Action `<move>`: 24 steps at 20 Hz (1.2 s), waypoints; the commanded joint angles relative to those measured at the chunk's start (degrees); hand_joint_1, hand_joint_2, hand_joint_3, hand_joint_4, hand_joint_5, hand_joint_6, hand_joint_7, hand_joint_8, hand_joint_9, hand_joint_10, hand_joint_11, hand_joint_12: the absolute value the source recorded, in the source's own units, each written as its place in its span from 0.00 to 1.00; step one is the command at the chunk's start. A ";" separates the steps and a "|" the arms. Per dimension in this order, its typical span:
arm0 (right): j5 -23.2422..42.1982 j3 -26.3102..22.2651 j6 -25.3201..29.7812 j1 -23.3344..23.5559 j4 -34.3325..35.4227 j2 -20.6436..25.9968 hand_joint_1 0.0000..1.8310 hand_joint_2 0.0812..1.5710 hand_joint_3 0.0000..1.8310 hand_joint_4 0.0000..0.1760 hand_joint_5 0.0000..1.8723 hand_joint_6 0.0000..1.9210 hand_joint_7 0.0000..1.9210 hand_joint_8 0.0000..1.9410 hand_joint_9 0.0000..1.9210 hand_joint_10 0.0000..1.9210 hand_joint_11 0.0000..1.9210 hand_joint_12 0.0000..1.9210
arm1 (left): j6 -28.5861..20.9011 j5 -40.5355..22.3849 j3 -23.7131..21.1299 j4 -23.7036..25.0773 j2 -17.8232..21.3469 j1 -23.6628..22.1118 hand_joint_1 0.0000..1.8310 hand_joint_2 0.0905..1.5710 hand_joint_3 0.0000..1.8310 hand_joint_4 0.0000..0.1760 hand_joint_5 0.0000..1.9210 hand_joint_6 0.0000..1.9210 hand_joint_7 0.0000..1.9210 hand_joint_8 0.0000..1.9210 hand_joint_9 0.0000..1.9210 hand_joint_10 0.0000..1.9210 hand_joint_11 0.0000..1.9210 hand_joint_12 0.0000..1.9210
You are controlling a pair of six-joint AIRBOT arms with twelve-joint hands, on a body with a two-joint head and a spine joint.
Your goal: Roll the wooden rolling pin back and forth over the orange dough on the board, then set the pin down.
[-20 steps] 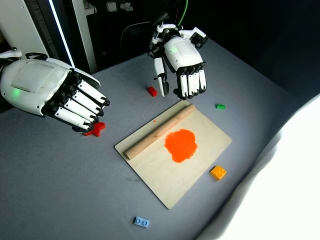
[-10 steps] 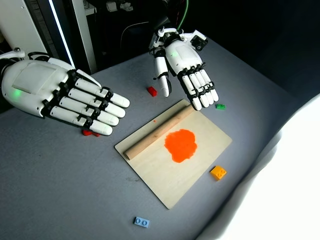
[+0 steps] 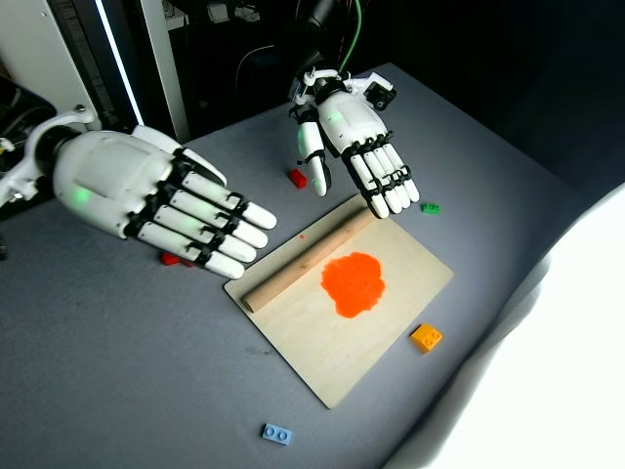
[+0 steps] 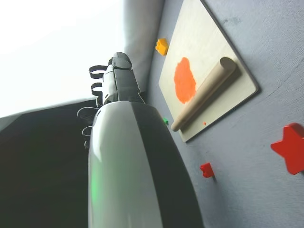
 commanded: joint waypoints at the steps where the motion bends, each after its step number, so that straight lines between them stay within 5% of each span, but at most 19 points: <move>1: 5.78 0.27 -1.33 0.88 -2.52 -0.42 0.00 1.00 0.03 0.00 0.05 0.01 0.04 0.01 0.01 0.00 0.00 0.00 | -0.09 -5.90 0.38 3.98 -0.39 0.31 0.00 0.99 0.01 0.00 0.02 0.01 0.01 0.00 0.00 0.00 0.00 0.00; 3: 6.06 2.15 -3.85 2.18 1.40 -4.32 0.00 1.00 0.03 0.00 0.05 0.01 0.04 0.01 0.01 0.00 0.00 0.00 | -1.06 -6.96 1.92 5.11 -2.14 1.73 0.00 1.00 0.01 0.00 0.02 0.01 0.02 0.01 0.01 0.00 0.00 0.00; 20: 7.88 18.31 -8.90 3.40 -1.42 -23.18 0.00 1.00 0.05 0.00 0.05 0.01 0.04 0.00 0.00 0.00 0.00 0.00 | -0.77 -7.46 9.11 7.40 -8.67 4.54 0.00 1.00 0.03 0.00 0.02 0.00 0.01 0.00 0.00 0.00 0.00 0.00; 24: 7.69 20.19 -9.06 3.75 -1.45 -24.83 0.00 0.99 0.02 0.00 0.05 0.00 0.05 0.00 0.01 0.00 0.00 0.00 | -0.97 -7.45 10.66 7.41 -9.79 4.76 0.00 1.00 0.02 0.00 0.03 0.00 0.02 0.00 0.00 0.00 0.00 0.00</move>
